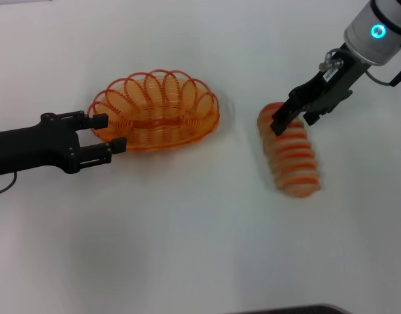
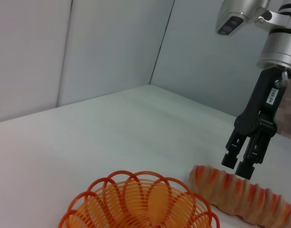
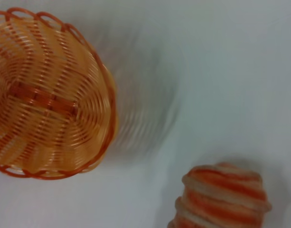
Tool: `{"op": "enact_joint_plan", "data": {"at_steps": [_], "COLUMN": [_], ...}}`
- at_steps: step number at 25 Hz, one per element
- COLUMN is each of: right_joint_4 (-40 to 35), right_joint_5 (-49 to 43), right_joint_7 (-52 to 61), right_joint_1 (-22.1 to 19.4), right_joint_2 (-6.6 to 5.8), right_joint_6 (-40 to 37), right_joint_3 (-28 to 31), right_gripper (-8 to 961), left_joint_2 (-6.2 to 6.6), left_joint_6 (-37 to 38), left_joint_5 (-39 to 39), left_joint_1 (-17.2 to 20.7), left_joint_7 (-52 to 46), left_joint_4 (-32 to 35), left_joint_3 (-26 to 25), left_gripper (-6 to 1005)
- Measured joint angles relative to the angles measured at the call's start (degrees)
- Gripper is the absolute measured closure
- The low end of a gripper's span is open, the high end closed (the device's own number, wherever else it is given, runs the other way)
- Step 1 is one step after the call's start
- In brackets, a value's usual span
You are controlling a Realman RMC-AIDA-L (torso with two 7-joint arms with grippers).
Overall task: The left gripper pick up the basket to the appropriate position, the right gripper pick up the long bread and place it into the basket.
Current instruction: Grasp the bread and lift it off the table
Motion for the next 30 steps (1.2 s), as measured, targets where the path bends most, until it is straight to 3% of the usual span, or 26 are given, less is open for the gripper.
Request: {"op": "enact_joint_plan", "data": {"at_steps": [15,26,30], "right_joint_4": [4.91,4.35,4.1], "right_joint_5": [-0.13,-0.1,0.12], "right_joint_7": [0.77,0.32,0.2], "right_joint_1": [1.6,1.89,1.9], "right_joint_2": [0.41,0.57,0.55], "right_joint_6": [4.76,4.58,4.55], "right_joint_3": [-4.86,-5.19,-5.15], "right_gripper": [133,363,399], "left_joint_2": [-0.32,-0.41,-0.41], "left_joint_6": [-0.34,-0.83,-0.86], "left_joint_5": [0.04,0.04,0.04], "left_joint_1": [-0.36,-0.49,-0.57], "left_joint_7": [0.08,0.13,0.13], "left_joint_4": [-0.27,-0.86,-0.97], "left_joint_3": [0.06,0.45,0.69], "left_gripper": [346,347,347]}}
